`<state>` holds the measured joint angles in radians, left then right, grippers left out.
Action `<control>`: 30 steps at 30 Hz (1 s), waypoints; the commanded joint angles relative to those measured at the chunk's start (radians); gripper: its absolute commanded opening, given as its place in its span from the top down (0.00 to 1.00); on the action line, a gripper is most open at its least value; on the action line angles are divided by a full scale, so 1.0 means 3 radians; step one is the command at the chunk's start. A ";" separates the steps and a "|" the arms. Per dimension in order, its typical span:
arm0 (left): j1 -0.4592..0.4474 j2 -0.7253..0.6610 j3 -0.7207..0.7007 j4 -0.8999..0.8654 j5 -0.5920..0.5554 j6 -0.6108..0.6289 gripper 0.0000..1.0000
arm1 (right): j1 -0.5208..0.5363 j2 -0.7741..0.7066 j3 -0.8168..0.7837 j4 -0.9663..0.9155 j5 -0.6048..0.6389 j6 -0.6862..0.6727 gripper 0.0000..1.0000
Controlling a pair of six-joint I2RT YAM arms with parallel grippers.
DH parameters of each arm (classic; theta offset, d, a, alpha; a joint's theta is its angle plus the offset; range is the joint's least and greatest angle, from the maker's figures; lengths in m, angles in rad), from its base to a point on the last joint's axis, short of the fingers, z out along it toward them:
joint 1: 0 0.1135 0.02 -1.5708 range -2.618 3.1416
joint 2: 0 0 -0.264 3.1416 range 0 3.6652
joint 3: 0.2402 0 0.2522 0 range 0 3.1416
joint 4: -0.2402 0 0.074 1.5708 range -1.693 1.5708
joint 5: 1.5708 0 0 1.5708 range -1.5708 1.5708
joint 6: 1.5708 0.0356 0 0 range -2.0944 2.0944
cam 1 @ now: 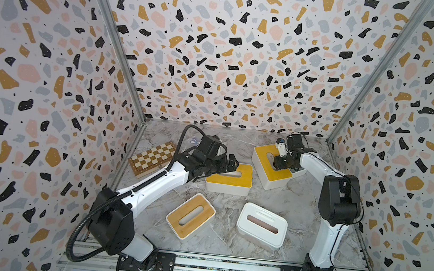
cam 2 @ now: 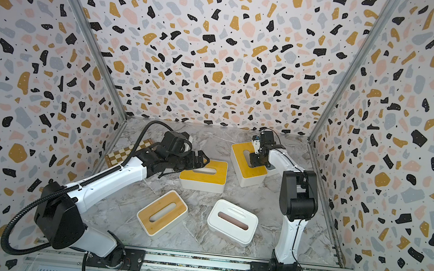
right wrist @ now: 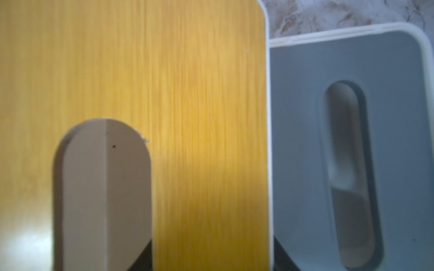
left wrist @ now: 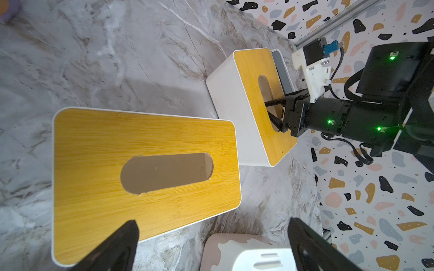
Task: Stack the tissue boxes
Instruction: Pick up the tissue box from the center of the board, then place the tissue box at the tissue box.
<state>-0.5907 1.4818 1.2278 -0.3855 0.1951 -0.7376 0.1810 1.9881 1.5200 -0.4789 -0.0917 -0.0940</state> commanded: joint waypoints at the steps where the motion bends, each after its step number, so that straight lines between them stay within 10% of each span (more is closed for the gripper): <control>1: -0.0015 -0.0073 0.0098 -0.0004 -0.0047 -0.0010 0.00 | -0.0038 -0.0280 0.0134 -0.0042 -0.0048 0.0120 0.72; 16: -0.0010 -0.0349 0.0266 -0.0213 -0.0185 0.0109 0.00 | -0.0077 -0.0706 0.0618 -0.0388 -0.0238 0.0415 0.72; 30: 0.0077 -0.1217 0.0073 -0.0707 -0.0704 0.0342 0.01 | 0.0823 -0.0711 0.1298 -0.1249 -0.0103 0.0236 0.72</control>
<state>-0.5762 1.1450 1.2816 -0.5510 0.0235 -0.6624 0.4015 1.8034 1.8732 -0.7738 -0.1204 -0.0082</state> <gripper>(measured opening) 0.995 0.495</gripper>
